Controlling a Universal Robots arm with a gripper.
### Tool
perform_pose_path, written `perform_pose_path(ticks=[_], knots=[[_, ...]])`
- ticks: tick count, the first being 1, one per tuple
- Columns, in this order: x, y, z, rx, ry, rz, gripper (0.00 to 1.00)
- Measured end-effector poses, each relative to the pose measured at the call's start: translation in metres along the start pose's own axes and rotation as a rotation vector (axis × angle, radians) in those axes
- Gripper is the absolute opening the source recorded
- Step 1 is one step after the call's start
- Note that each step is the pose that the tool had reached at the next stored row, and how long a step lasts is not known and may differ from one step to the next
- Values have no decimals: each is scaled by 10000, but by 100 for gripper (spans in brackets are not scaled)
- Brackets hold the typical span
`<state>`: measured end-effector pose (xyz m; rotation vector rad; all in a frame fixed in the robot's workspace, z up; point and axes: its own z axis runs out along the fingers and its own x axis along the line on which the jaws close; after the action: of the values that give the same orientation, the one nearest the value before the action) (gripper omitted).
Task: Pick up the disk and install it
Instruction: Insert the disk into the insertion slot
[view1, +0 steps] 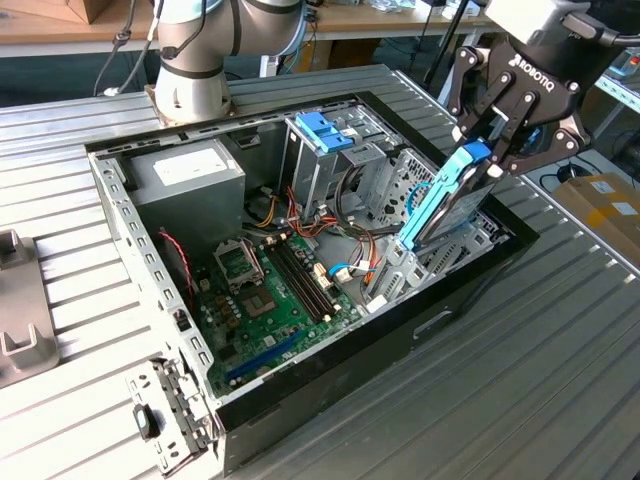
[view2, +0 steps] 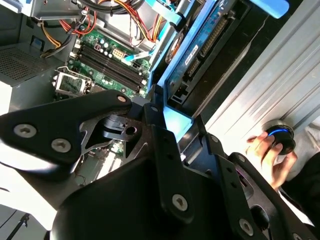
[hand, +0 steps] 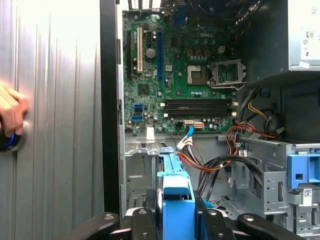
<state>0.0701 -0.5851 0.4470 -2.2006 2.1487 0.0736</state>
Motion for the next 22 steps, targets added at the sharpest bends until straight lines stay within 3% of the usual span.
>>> perform_pose_path(ticks=[13,22], knots=[[-1,99,15,0,2,-1,37],[0,112,37,0,5,-1,37]])
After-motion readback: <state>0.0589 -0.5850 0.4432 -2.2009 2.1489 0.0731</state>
